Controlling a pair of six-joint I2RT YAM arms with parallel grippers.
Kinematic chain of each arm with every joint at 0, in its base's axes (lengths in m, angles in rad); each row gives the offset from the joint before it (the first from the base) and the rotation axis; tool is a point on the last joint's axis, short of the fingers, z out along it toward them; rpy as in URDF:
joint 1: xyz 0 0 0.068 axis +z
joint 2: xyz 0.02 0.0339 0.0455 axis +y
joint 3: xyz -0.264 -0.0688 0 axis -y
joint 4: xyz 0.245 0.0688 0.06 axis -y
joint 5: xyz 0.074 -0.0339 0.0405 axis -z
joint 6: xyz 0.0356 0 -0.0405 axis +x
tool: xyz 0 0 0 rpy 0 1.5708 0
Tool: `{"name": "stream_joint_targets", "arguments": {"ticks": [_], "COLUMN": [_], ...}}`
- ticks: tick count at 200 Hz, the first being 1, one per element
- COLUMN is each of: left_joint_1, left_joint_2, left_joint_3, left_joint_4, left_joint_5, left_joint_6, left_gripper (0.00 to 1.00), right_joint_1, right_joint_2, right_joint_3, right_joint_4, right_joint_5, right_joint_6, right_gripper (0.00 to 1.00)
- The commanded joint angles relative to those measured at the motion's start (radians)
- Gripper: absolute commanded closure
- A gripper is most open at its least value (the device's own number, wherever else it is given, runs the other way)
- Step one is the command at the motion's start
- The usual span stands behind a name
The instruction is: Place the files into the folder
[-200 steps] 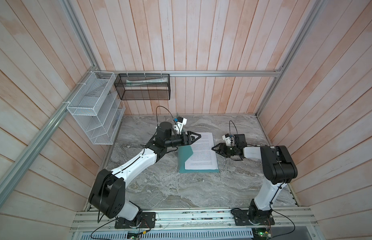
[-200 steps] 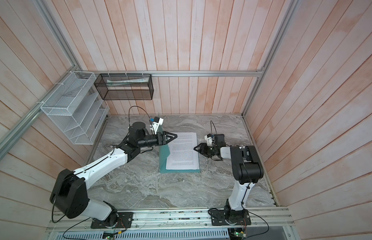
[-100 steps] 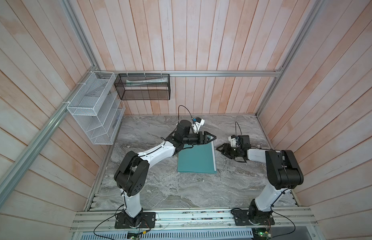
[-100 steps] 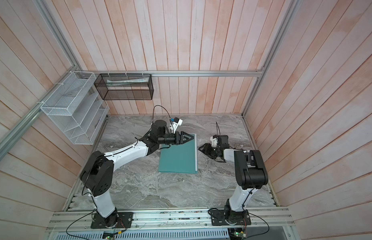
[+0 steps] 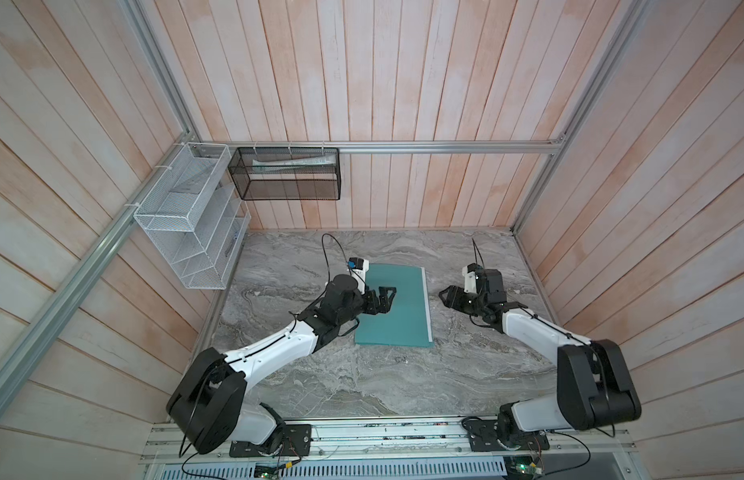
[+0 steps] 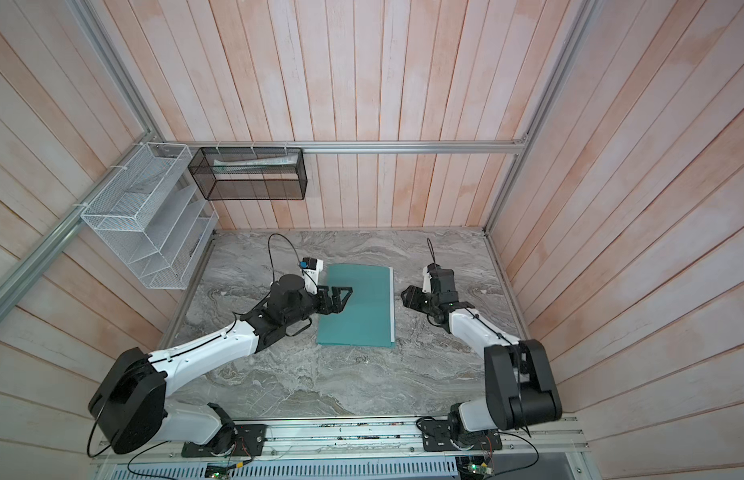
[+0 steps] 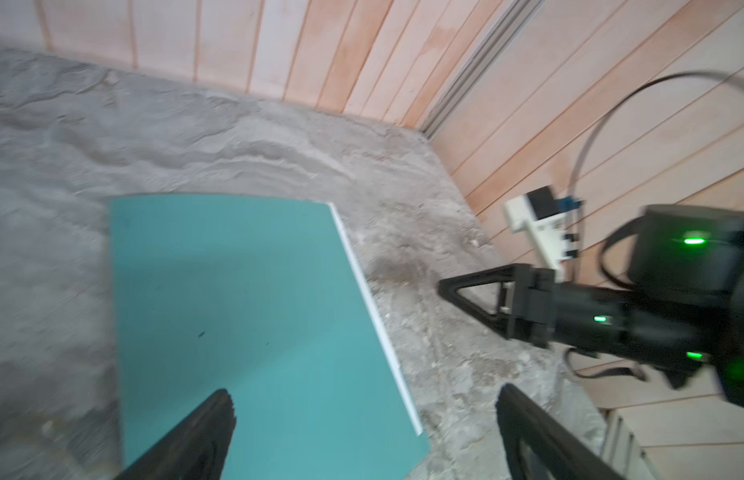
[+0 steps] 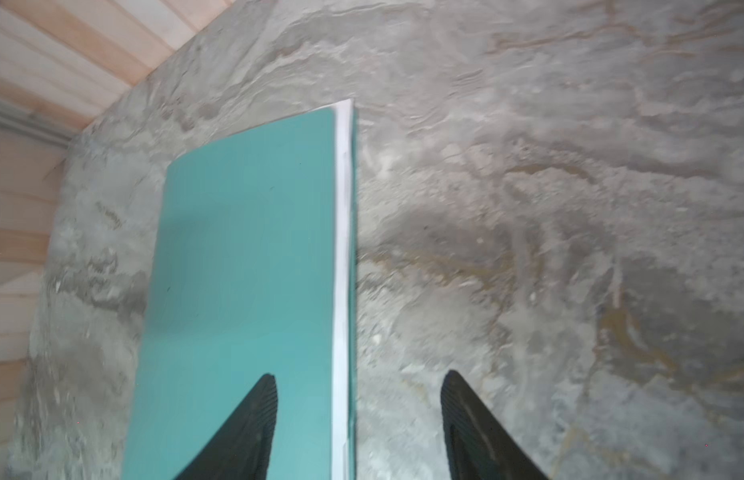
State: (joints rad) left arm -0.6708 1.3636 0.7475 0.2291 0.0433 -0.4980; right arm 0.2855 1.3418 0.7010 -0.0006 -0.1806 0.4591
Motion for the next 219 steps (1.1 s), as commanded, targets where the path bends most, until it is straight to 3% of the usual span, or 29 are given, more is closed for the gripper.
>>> {"name": "stream_joint_targets", "arguments": {"ticks": [1, 18, 54, 73, 86, 95, 101, 116, 134, 147, 166, 176, 194, 208, 219], "left_joint_1": [-0.004, -0.005, -0.001, 0.058, 0.163, 0.271, 0.341, 0.450, 0.477, 0.499, 0.578, 0.583, 0.596, 0.630, 0.649], "left_joint_2": [-0.079, -0.131, -0.221, -0.286, -0.321, -0.337, -0.349, -0.340, -0.306, -0.258, -0.108, -0.088, -0.020, 0.012, 0.038], "left_joint_3": [-0.149, -0.247, -0.324, -0.381, -0.425, -0.435, -0.419, -0.454, -0.468, -0.466, -0.529, -0.452, -0.493, -0.451, -0.443], "left_joint_4": [0.196, 0.295, 0.302, 0.333, 0.341, 0.334, 0.271, 0.377, 0.451, 0.441, 0.656, 0.510, 0.741, 0.708, 0.711], "left_joint_5": [-0.161, -0.226, -0.477, -0.559, -0.547, -0.523, -0.462, -0.352, -0.394, -0.449, -0.373, -0.339, -0.295, -0.271, -0.207], "left_joint_6": [0.106, 0.182, 0.362, 0.464, 0.456, 0.366, 0.318, 0.331, 0.470, 0.483, 0.407, 0.403, 0.452, 0.439, 0.454], "left_gripper": [0.00, 0.00, 0.00, 0.00, 0.00, 0.00, 0.00, 0.00, 0.00, 0.00, 0.00, 0.00, 0.00, 0.00, 0.00], "right_joint_1": [0.134, 0.191, 0.231, 0.252, 0.254, 0.253, 0.254, 0.254, 0.253, 0.239, 0.174, 0.128, 0.030, -0.029, -0.056], "right_joint_2": [-0.130, -0.183, -0.206, -0.189, -0.173, -0.162, -0.153, -0.132, -0.116, -0.119, -0.133, -0.134, -0.122, -0.094, -0.057], "right_joint_3": [-0.036, -0.084, -0.210, -0.230, -0.198, -0.178, -0.169, -0.153, -0.134, -0.141, -0.183, -0.208, -0.232, -0.258, -0.263], "right_joint_4": [0.027, 0.081, 0.273, 0.338, 0.310, 0.303, 0.303, 0.311, 0.310, 0.334, 0.396, 0.441, 0.513, 0.596, 0.649], "right_joint_5": [0.274, 0.355, 0.376, 0.404, 0.437, 0.460, 0.467, 0.491, 0.581, 0.638, 0.676, 0.702, 0.707, 0.666, 0.697], "right_joint_6": [-0.079, -0.101, -0.141, -0.191, -0.213, -0.235, -0.258, -0.311, -0.344, -0.362, -0.354, -0.349, -0.320, -0.329, -0.351], "right_gripper": [0.27, 0.02, 0.02, 0.02, 0.02, 0.02, 0.02, 0.02, 0.02, 0.02, 0.02, 0.02, 0.02, 0.02, 0.03]}}
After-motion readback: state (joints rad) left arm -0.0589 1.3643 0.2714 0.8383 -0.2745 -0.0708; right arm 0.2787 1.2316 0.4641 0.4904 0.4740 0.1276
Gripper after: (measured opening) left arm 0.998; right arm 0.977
